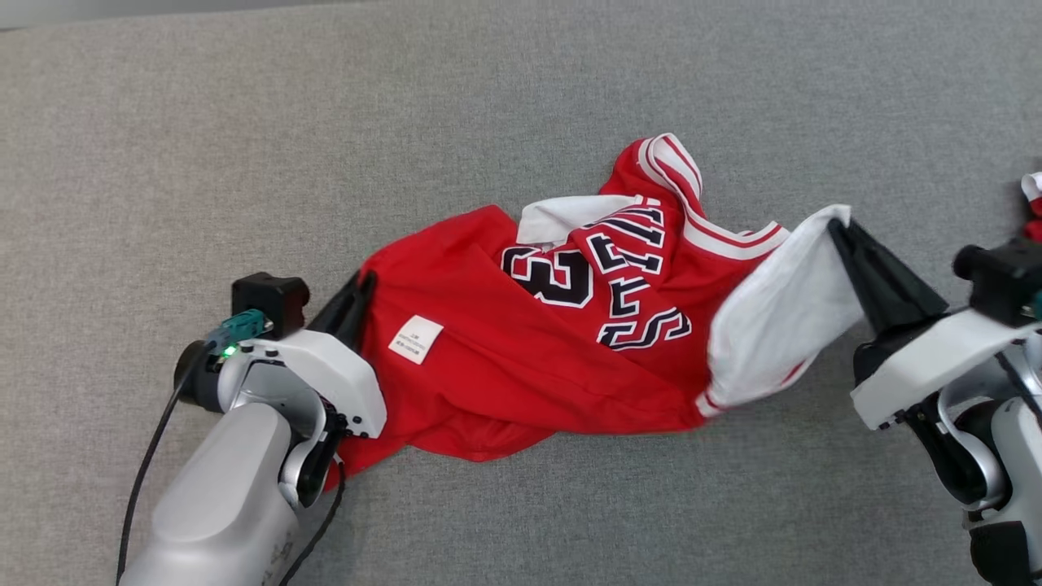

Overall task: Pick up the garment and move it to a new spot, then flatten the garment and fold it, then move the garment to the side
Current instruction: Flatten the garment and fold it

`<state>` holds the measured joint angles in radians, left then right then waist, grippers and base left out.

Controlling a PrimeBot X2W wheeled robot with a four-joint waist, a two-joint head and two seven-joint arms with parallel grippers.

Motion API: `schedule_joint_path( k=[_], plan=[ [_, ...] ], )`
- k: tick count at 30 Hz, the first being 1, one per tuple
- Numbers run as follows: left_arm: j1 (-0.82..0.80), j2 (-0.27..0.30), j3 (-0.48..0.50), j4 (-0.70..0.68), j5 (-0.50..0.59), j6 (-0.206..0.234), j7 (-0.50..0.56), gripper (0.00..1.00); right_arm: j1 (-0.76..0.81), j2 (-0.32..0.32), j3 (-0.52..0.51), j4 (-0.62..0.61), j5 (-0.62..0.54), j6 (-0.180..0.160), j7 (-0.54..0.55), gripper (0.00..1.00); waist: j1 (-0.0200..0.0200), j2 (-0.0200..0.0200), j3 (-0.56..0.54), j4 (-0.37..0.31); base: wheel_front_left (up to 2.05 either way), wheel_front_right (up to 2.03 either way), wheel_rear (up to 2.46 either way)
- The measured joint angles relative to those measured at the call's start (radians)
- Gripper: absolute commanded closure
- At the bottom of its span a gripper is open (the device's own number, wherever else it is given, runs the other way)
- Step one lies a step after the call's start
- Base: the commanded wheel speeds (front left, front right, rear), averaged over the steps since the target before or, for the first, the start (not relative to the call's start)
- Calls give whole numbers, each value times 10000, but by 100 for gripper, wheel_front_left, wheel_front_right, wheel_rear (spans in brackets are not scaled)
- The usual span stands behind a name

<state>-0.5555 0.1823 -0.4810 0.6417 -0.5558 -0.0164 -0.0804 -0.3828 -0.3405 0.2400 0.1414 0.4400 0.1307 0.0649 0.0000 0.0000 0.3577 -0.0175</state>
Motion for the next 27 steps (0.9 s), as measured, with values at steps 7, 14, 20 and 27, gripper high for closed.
schedule_joint_path(
  k=[7,14,20,27],
  plan=[
    [164,360,353,-1227,29,380,-729,100,518,399,-965,-543,-4,0,-1200,100,0,1,-481,-15,0,0,0],
    [248,1049,692,-3321,44,717,-502,100,306,491,-1530,-1371,-48,0,-1638,100,0,0,-997,-43,0,0,0],
    [-5,1749,936,-5060,40,886,362,100,-707,454,-2048,-2192,-102,0,-1607,100,0,0,-1449,-55,0,0,0],
    [-1228,2201,1369,-6178,61,1053,1049,100,-2310,190,-2219,-2531,-148,0,-1258,100,0,0,-1865,-69,0,0,0]
  ],
)
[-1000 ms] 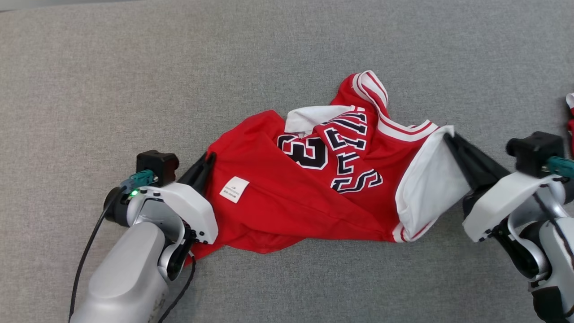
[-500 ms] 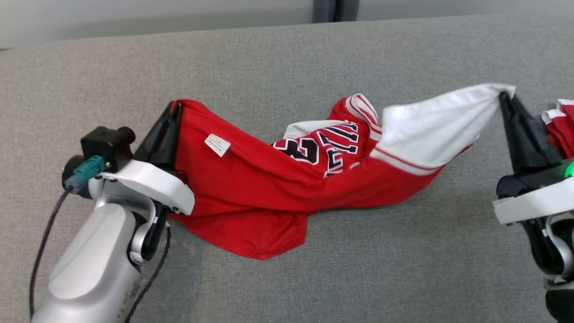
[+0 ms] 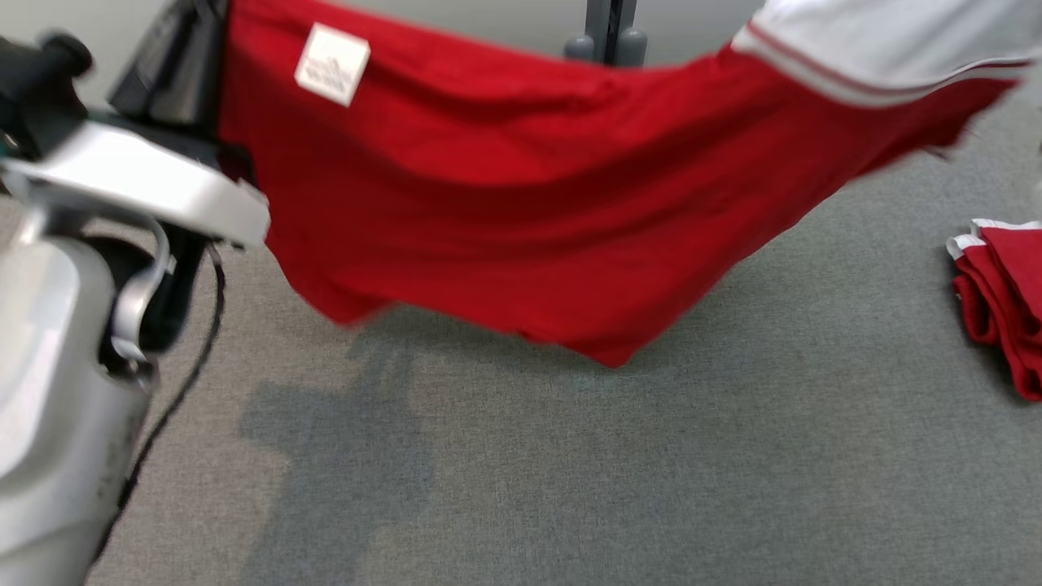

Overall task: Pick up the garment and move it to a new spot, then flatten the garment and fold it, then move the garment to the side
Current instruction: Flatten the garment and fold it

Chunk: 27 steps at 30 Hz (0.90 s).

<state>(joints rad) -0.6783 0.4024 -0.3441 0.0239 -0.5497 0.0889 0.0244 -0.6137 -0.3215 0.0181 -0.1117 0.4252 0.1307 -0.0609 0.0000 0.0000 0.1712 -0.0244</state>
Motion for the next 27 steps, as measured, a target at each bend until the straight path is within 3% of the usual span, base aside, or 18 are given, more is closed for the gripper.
schedule_joint_path(
  k=[14,21,27],
  plan=[
    [-2638,322,387,410,-311,-290,892,100,-3034,-510,261,1229,631,0,428,100,0,0,-610,-239,0,0,0],
    [-3738,-25,226,1567,-349,-644,627,100,-4376,-577,920,2591,1127,0,416,100,0,0,0,-305,0,0,0],
    [-5461,-589,115,3685,-318,-1076,-17,100,-6760,-568,1896,4474,1570,0,-84,100,0,0,941,-362,0,0,0]
  ],
)
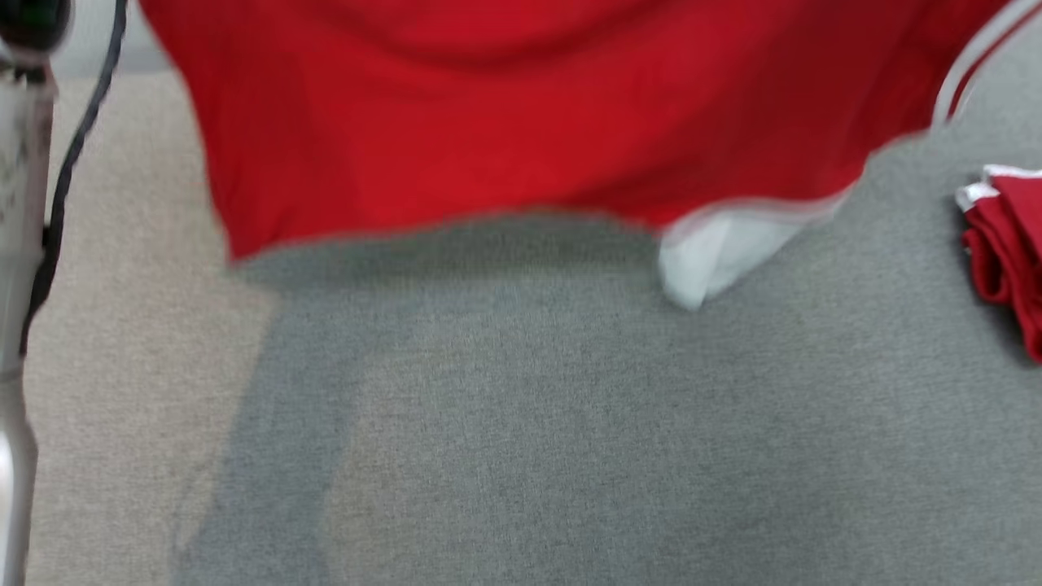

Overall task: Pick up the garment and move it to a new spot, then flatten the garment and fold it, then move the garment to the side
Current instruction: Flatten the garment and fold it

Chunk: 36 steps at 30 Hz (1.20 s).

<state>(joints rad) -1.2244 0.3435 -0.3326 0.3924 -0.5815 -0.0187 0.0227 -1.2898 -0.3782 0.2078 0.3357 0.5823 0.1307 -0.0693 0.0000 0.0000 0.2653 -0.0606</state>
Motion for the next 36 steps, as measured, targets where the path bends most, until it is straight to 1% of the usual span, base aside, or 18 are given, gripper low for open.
schedule_joint_path(
  k=[3,6,11,13,15,16,20,23,25,27,30,32,34,36],
  plan=[
    [-966,-370,17,1197,10,-159,-573,100,-1228,82,307,1055,173,0,-575,100,0,0,415,19,0,0,0],
    [-2067,-598,63,2322,75,-345,-1097,100,-2507,284,468,2121,441,0,-1143,100,0,0,756,53,0,0,0],
    [-3111,-1087,176,4339,-199,-558,-1425,100,-3688,932,874,3981,993,0,-1505,100,0,0,1231,67,0,0,0],
    [-3285,-1200,307,5087,-422,-612,-1476,100,-3798,1233,1183,4591,1147,0,-1569,100,1,0,1422,25,0,0,0],
    [-3236,-1354,349,5866,-635,-773,-1459,100,-3680,1442,1544,5196,1302,0,-1611,100,0,0,1584,-14,0,0,0],
    [-3091,-1557,433,6539,-940,-871,-1340,100,-3365,1576,1774,5818,1524,0,-1628,100,0,0,1717,-32,0,0,0],
    [-2565,-1741,535,7574,-1340,-984,-1256,100,-2785,1733,2368,6552,1893,0,-1538,100,0,-1,2008,-23,0,0,0],
    [-2380,-1739,667,7908,-1634,-1043,-1436,100,-2442,1848,2895,6598,2201,0,-1526,100,0,0,2302,-58,0,0,0],
    [-1929,-1829,715,8048,-1820,-1055,-1592,100,-1769,1843,3279,6477,2510,0,-1532,100,0,0,2439,-82,0,0,0],
    [-1227,-2015,587,8034,-1977,-1099,-1760,100,-865,1762,3735,6092,2892,-2,-1580,100,0,0,2466,-98,0,0,0],
    [-195,-2071,328,7693,-2123,-1110,-2199,100,411,1344,4328,5181,3488,-2,-1758,100,0,0,2409,-82,0,0,0],
    [702,-2134,320,7323,-2516,-1110,-2456,100,1512,1003,4381,4575,4023,-4,-1868,100,0,0,2305,-41,0,0,0],
    [1708,-2199,230,6972,-2786,-1110,-2592,100,2680,702,4485,3885,4299,-2,-1881,100,0,0,2145,-27,0,0,0],
    [2662,-2125,84,6541,-2974,-1110,-2700,100,3829,449,4320,2951,4431,-2,-1908,100,0,0,1954,-34,0,0,0]
  ],
)
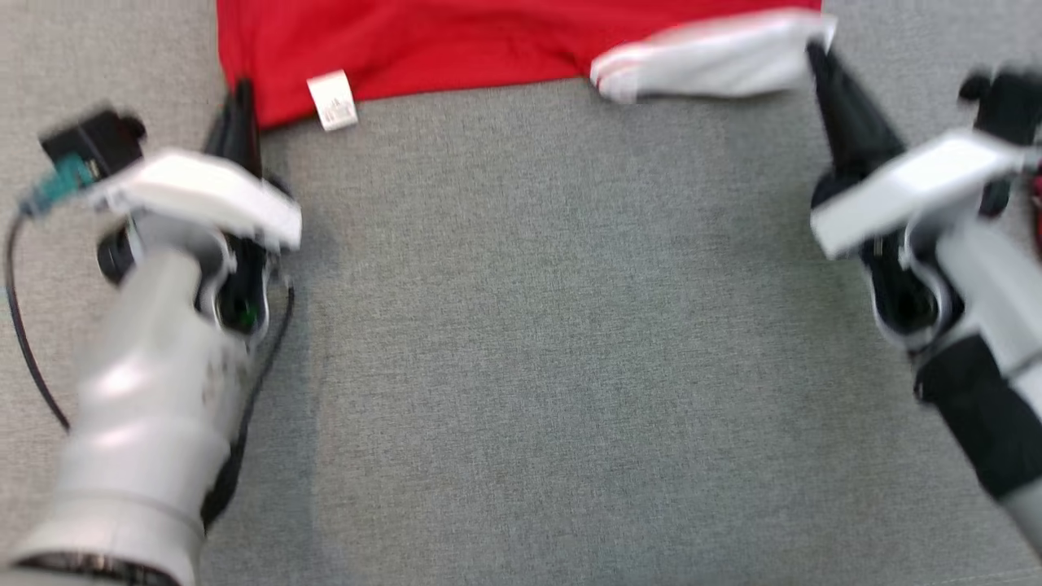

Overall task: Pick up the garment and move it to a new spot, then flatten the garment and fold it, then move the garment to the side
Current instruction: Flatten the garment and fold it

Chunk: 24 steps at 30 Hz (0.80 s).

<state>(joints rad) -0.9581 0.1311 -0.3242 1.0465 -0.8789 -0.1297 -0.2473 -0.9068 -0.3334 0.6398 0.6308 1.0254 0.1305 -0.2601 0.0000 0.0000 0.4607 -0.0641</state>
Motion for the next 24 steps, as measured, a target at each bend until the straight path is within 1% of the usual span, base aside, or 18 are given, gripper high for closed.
schedule_joint_path(
  k=[4,6,9,12,15,16,18,21,24],
  plan=[
    [1511,270,-428,-1066,-249,0,-86,100,2383,-360,-859,-1755,-121,0,-13,100,0,0,-421,10,0,0,0],
    [2179,443,-562,-1597,-424,0,-90,100,3483,-408,-1235,-2500,-316,0,-13,100,0,0,-646,12,0,0,0],
    [3143,895,-704,-2293,-477,-10,-100,100,4953,-407,-1781,-3425,-583,2,-15,100,0,0,-1012,-14,0,0,0],
    [4054,1365,-748,-3076,-464,10,-102,100,6313,-412,-2270,-4123,-811,0,-15,100,0,0,-1380,-47,0,0,0],
    [4936,1787,-732,-4021,-389,376,-98,100,7538,-424,-2539,-4719,-1053,0,-15,100,0,0,-1727,-60,0,0,0],
    [4936,1787,-732,-4021,-389,376,-98,100,7538,-424,-2539,-4719,-1053,0,-15,100,0,0,-1727,-60,0,0,0],
    [5617,2069,-662,-4736,-374,700,-59,100,8233,-393,-2688,-5062,-1235,0,67,100,0,0,-1936,-75,0,0,0],
    [6781,2399,-506,-6027,-385,1444,6,100,9216,-299,-3016,-5519,-1770,2,518,100,0,0,-2240,-119,0,0,0],
    [8059,2650,-414,-7432,-397,2278,153,100,9971,-128,-3538,-6100,-2176,2,1051,100,0,0,-2522,-201,0,0,0]
  ],
)
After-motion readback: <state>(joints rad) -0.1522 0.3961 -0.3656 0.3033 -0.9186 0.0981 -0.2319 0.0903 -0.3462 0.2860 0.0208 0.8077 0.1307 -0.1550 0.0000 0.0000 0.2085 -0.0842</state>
